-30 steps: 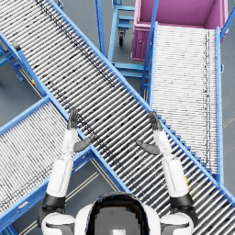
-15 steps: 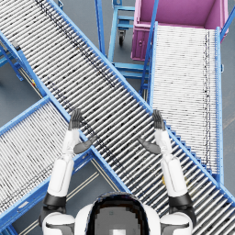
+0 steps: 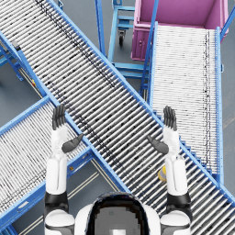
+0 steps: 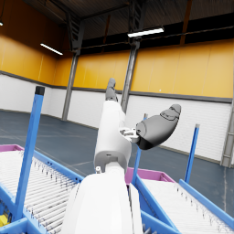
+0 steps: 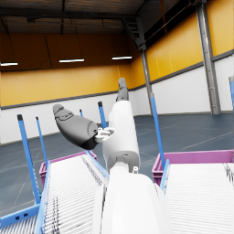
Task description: Pick up the oil and place it on the left assembly line, put the cola on the right, and keep Sprite still
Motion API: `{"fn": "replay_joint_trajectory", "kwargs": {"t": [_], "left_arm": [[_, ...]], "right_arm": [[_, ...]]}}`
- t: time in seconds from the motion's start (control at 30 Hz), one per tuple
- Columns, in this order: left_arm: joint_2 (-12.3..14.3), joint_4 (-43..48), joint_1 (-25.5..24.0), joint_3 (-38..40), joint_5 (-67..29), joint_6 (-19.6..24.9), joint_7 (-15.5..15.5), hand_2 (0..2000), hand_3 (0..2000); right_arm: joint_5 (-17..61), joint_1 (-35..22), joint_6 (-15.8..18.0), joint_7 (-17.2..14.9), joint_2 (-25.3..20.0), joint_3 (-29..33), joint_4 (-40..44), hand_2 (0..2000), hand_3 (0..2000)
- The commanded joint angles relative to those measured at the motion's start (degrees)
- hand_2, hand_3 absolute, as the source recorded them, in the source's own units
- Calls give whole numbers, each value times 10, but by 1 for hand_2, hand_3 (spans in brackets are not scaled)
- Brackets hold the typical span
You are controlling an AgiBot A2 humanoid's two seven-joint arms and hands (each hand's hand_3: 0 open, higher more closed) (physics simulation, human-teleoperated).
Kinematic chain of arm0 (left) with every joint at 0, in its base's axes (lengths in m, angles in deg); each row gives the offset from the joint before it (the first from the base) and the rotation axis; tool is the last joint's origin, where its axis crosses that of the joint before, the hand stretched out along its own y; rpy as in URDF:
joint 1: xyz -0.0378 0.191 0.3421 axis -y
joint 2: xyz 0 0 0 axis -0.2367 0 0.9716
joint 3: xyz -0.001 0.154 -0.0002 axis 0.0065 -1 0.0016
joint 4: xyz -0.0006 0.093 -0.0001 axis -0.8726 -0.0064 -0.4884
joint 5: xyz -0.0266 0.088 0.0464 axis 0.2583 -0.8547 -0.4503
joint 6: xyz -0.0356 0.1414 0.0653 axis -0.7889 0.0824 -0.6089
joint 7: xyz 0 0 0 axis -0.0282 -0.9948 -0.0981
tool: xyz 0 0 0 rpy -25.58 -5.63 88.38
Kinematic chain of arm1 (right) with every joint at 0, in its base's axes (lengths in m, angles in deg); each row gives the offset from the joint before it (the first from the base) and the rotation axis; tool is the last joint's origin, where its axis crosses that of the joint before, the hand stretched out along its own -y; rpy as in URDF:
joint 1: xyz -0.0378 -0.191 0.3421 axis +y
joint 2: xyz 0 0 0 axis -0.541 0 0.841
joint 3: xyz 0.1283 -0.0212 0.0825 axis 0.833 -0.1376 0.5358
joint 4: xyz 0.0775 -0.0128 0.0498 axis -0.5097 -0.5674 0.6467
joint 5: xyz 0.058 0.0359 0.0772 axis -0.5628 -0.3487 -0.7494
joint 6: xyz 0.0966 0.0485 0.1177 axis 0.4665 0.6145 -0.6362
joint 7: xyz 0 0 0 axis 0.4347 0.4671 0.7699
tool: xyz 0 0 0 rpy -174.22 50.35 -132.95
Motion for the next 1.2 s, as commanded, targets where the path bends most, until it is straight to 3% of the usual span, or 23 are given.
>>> {"fn": "replay_joint_trajectory", "kwargs": {"t": [0.03, 0.27, 0.6, 0.7, 1.2], "left_arm": [[2, 4, 14, 25, 0, 0, 0, 0, 0], [7, 12, 16, 55, 0, 0, 0, 0, 0], [13, 23, 17, 64, -229, 0, 0, 0, 0], [15, 31, 12, 68, -270, 0, 0, 0, 0], [32, 69, -41, 93, -294, 0, 0, 0, 0]], "right_arm": [[0, -13, 0, 0, -4, 18, -4, 0, 0], [0, -11, 0, 0, -11, 36, -8, 0, 0], [255, -7, 0, 0, -20, 36, -14, 0, 0], [296, -8, 0, 0, -22, 43, -17, 0, 0], [320, 33, 0, 0, -30, 62, -46, 0, 0]]}}
